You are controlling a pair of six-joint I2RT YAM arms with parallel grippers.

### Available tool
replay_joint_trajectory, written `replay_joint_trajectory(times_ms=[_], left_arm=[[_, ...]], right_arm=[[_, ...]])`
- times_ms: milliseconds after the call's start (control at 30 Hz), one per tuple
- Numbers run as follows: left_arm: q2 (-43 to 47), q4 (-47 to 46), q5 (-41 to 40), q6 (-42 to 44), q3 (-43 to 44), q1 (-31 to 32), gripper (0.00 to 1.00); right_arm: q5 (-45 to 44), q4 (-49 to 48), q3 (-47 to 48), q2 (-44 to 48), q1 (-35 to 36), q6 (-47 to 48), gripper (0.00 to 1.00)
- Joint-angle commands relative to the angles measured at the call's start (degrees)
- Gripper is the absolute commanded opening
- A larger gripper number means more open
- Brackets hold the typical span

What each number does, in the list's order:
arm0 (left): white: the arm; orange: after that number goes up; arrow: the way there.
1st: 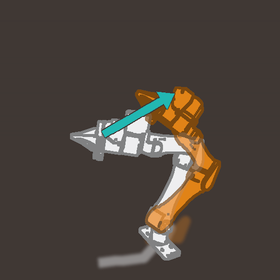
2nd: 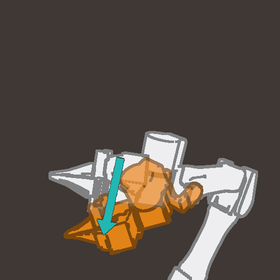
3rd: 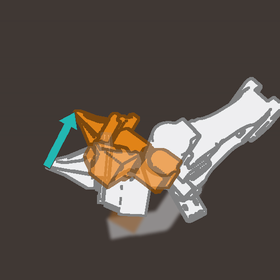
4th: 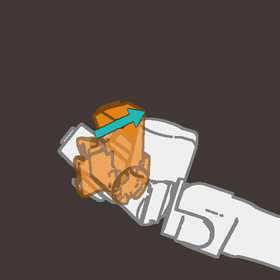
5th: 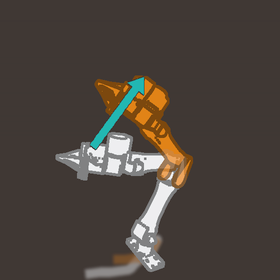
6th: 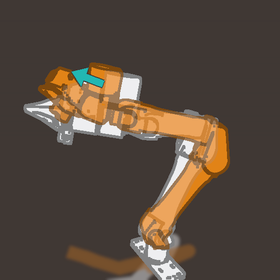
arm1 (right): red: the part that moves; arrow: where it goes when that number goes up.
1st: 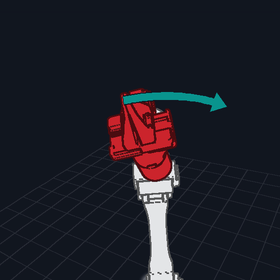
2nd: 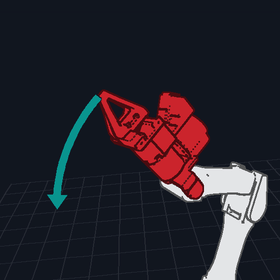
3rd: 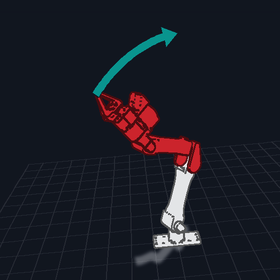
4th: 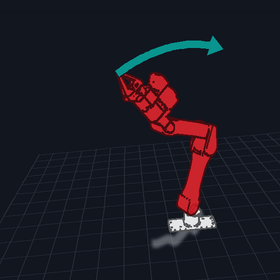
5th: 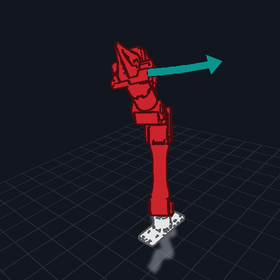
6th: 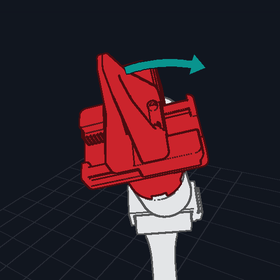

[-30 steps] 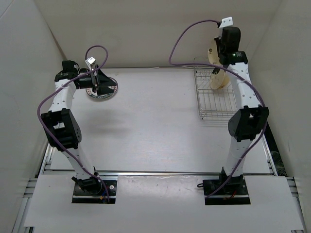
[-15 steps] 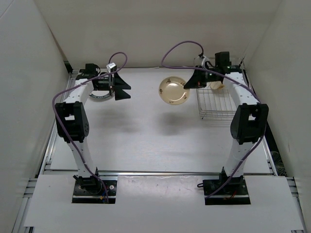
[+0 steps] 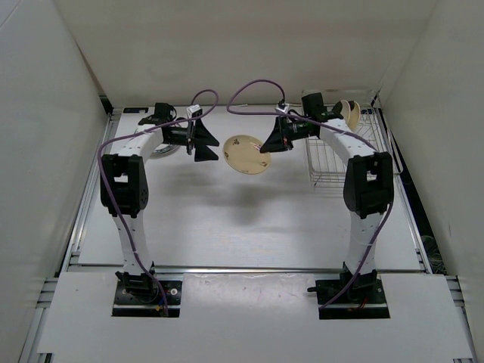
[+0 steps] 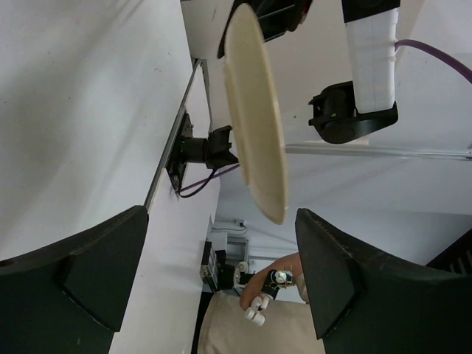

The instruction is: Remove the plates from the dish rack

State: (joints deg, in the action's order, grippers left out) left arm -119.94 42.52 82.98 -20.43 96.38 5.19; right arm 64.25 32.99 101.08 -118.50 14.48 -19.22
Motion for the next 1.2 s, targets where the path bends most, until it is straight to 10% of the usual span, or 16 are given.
replay_joint_trajectory(times_ms=[0,800,1167], left_arm=[[1.2,-1.7,1.7,0.3,2.3,-0.4,0.9],[0.7,-2.3,-0.5,0.3,1.8,2.5,0.73],[0.7,-2.8,-1.8,0.8,1.8,3.1,0.24]], right_arm=[[1.5,-2.5,2.9,-1.2,-0.1,-1.3,0.0],[-11.2,-2.5,8.3,-3.9,3.9,-2.5,0.0],[-12.6,-2.5,8.8,-4.5,4.4,-2.0,0.04]])
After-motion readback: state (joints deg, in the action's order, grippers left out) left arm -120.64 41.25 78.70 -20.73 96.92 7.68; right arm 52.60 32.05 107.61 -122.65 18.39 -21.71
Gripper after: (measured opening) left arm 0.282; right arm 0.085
